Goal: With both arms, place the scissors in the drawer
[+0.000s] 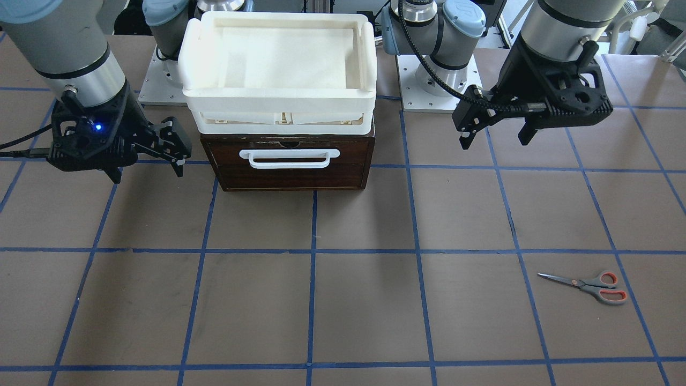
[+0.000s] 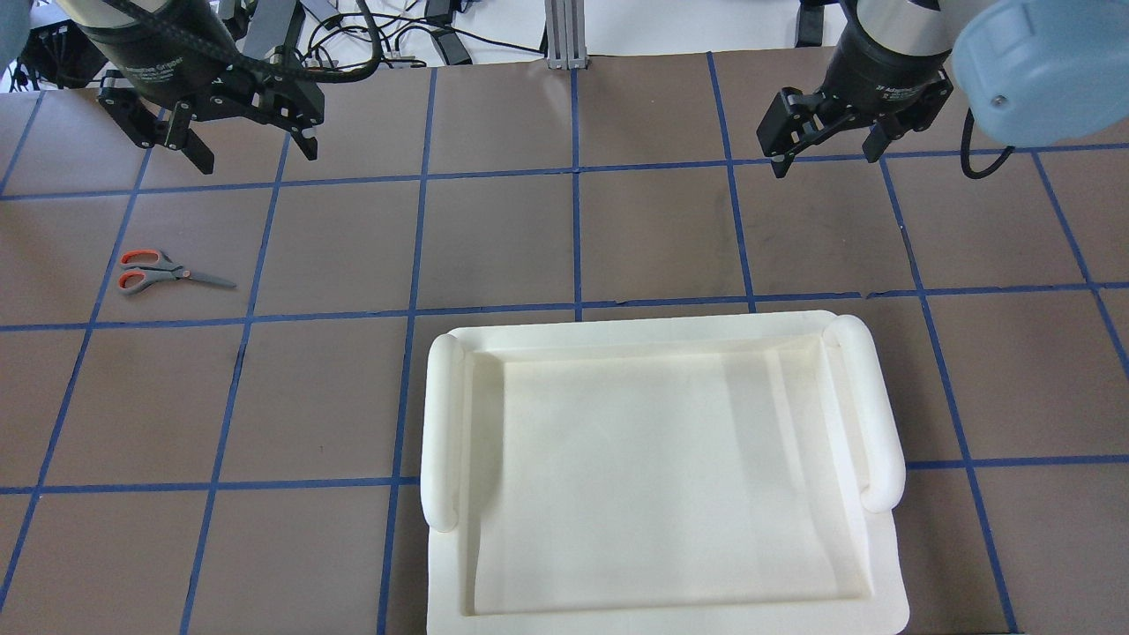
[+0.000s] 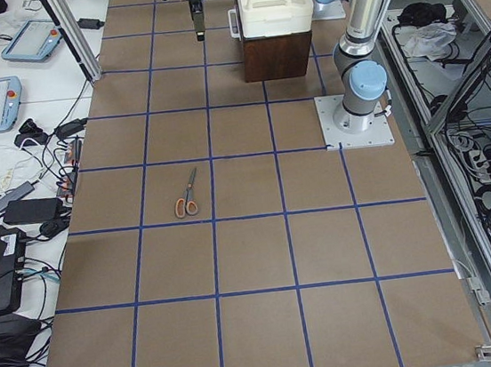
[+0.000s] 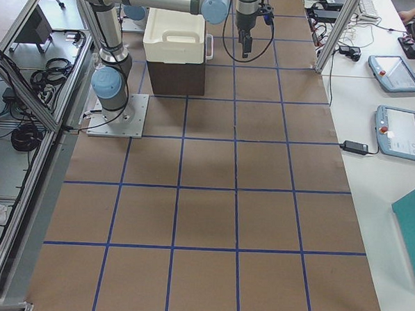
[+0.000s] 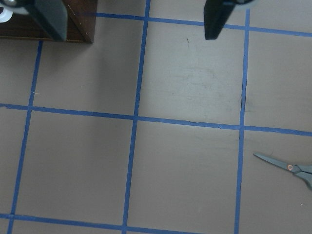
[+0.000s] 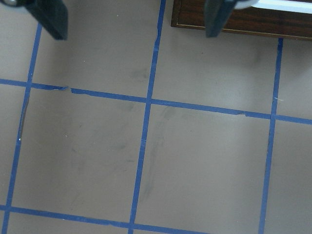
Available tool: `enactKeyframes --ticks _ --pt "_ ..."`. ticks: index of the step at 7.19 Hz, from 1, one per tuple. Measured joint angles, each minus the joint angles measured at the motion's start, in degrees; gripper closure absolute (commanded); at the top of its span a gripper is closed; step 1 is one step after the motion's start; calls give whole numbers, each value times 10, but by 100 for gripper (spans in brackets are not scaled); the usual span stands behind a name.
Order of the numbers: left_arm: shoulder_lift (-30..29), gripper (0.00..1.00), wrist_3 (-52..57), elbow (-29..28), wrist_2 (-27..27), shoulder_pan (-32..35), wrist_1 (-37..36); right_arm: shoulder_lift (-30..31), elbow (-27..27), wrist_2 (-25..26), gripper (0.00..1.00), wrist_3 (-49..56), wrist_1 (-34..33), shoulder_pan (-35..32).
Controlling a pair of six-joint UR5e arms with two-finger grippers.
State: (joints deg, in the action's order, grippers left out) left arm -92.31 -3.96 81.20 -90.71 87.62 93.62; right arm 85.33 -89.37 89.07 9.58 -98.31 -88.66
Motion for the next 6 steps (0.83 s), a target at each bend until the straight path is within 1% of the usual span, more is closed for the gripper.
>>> enactKeyframes --ticks 3,6 --pt "5 0 3 14 -2 -2 -3 -2 -4 2 0 0 -1 -22" --pt "7 0 -3 25 5 -4 -2 -16 -5 0 0 9 -42 -49"
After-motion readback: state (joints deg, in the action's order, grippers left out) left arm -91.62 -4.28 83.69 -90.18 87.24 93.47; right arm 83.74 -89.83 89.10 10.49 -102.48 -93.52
